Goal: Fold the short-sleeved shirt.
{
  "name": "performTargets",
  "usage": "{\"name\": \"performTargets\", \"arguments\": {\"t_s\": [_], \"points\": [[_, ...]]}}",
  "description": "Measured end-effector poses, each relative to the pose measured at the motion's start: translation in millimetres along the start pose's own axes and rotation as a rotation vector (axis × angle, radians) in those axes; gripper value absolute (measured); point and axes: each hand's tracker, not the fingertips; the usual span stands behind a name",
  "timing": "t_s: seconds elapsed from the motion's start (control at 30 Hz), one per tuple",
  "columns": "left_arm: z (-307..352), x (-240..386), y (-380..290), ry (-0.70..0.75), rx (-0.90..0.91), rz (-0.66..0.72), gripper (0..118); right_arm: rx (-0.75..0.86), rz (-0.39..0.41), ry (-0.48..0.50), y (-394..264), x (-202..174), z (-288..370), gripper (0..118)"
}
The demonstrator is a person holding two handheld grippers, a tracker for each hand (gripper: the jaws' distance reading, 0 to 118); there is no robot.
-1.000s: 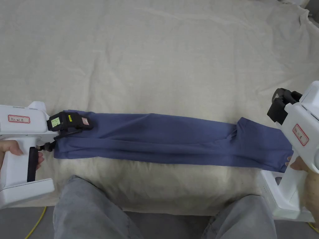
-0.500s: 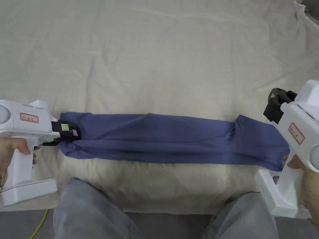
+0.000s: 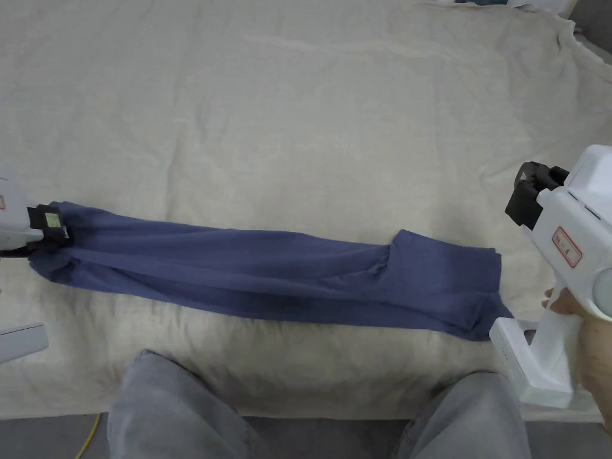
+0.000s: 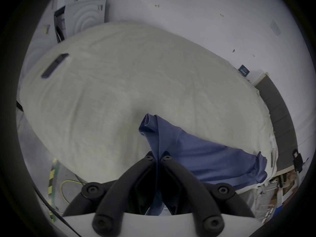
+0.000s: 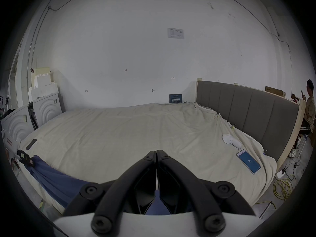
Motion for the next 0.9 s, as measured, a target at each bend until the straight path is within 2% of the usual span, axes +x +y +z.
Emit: {"name": "performTargets", "arguments": {"t_s": [0.17,0.3,0.47,0.7,0.9], "points": [[30,20,-7,-0.028,0.090,-0.090,0,0.011,-0.014,0.002,1,2,0,0],[74,79,-29,-0.117,0.161,-0.194,0,0.022,-0.024,0.005,5,2,4,0],[74,134,-37,-0.255,0.152,-0.320,0,0.029,-0.027,0.002,5,6,10,0],[17,224,-75,-0.326,0.013,-0.424,0,0.030,-0.040,-0.017,1,18,17,0],[-46,269,-110,-0.277,-0.105,-0.496,0,0.027,-0.053,-0.046,-2,31,21,0]]}}
